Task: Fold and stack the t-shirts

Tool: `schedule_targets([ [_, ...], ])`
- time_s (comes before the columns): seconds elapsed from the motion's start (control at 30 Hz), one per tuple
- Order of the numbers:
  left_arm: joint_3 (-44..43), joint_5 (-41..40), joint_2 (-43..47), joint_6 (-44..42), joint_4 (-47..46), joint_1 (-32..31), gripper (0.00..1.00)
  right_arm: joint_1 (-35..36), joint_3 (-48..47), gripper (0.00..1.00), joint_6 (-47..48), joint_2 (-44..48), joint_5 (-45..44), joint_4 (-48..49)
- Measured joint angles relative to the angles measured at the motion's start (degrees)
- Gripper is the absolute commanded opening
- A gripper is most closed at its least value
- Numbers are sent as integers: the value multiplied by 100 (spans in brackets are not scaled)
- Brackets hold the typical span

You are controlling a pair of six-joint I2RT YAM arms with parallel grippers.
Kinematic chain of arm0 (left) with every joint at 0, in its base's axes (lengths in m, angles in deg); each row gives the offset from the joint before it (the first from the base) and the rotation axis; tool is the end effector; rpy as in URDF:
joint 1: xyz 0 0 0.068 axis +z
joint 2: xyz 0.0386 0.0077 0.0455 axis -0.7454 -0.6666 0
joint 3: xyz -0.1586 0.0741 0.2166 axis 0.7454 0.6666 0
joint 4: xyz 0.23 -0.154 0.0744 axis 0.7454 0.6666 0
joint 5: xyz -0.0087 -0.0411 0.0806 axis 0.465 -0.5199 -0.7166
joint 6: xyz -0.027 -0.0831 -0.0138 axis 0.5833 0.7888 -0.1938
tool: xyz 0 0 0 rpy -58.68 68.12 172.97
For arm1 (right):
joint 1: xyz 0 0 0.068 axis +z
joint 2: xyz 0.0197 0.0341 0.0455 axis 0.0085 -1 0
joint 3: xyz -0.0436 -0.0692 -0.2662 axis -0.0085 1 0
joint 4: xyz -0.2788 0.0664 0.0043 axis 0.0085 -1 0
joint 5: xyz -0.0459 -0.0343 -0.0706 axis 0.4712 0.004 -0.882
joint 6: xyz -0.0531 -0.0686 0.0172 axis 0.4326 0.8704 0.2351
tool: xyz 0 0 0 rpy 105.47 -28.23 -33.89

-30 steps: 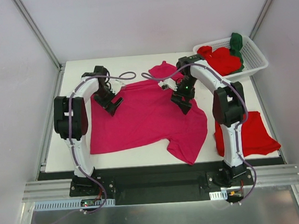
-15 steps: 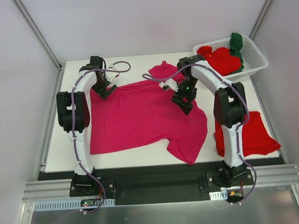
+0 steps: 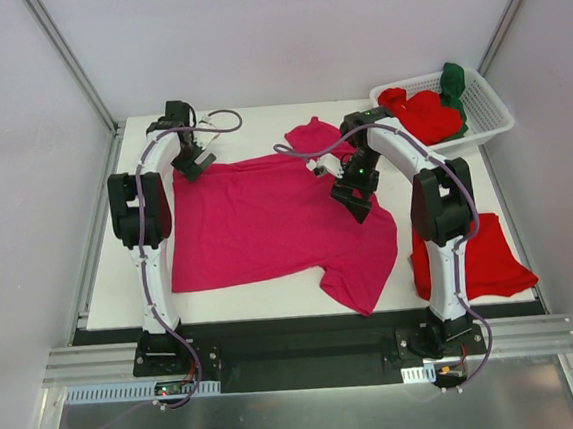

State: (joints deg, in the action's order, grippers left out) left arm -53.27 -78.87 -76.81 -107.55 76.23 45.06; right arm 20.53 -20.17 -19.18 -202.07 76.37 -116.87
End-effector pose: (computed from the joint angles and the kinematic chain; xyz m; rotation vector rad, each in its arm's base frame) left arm 0.5553 -0.0235 0.1551 1.0328 2.3685 0.3951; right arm 0.4002 0.1774 0.1806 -2.0845 2.1787 0.4048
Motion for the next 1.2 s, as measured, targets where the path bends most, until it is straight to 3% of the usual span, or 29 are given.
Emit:
schedule_targets([
  [1.2,-153,-22,278,-66,-286,28,99,42,-20,96,15,-2,-210,2],
])
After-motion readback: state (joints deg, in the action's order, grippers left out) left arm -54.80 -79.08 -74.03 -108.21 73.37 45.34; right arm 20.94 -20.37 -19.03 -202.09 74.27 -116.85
